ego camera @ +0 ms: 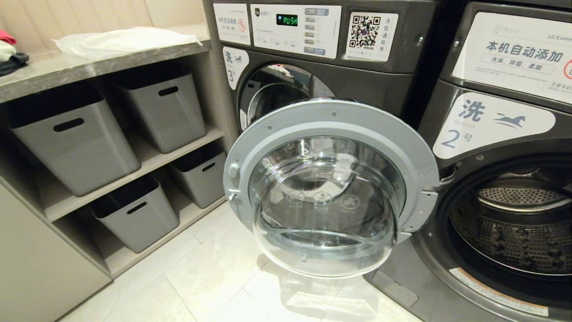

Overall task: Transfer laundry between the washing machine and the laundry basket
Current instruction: Pick a cloth and place it into the basket

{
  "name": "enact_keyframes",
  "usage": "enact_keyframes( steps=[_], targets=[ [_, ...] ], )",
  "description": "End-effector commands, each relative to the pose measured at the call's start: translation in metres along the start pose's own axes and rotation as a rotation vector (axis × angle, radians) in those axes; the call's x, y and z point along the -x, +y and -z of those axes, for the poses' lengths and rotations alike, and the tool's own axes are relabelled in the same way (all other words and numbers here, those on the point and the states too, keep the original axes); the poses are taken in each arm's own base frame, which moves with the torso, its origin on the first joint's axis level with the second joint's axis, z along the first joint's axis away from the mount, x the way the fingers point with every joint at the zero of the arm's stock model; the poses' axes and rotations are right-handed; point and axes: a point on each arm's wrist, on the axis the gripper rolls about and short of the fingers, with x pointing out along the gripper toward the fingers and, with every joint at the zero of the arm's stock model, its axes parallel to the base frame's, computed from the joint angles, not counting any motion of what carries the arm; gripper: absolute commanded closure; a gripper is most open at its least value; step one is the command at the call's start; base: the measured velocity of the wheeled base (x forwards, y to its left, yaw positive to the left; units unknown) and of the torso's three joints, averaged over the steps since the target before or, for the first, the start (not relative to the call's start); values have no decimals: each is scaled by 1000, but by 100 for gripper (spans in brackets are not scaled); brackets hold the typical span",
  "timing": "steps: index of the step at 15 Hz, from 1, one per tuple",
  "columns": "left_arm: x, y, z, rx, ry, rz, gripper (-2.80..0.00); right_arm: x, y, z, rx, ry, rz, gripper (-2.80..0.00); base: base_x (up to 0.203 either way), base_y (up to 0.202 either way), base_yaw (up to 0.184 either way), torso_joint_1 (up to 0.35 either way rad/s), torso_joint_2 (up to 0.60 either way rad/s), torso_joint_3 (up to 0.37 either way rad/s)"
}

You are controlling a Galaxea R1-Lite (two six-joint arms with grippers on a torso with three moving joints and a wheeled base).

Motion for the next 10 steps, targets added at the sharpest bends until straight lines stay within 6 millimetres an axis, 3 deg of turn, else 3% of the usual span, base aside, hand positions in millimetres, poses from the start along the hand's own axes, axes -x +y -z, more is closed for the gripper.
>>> enact_keyframes(
  steps=[1,10],
  targets=[
    [0,0,0,1,-1,-1,-280,0,0,0,0,-1,-1,0,0,0,0,6,2,-207],
    [0,0,0,1,-1,-1,-280,0,0,0,0,-1,-1,0,0,0,0,4,4,-200]
  ],
)
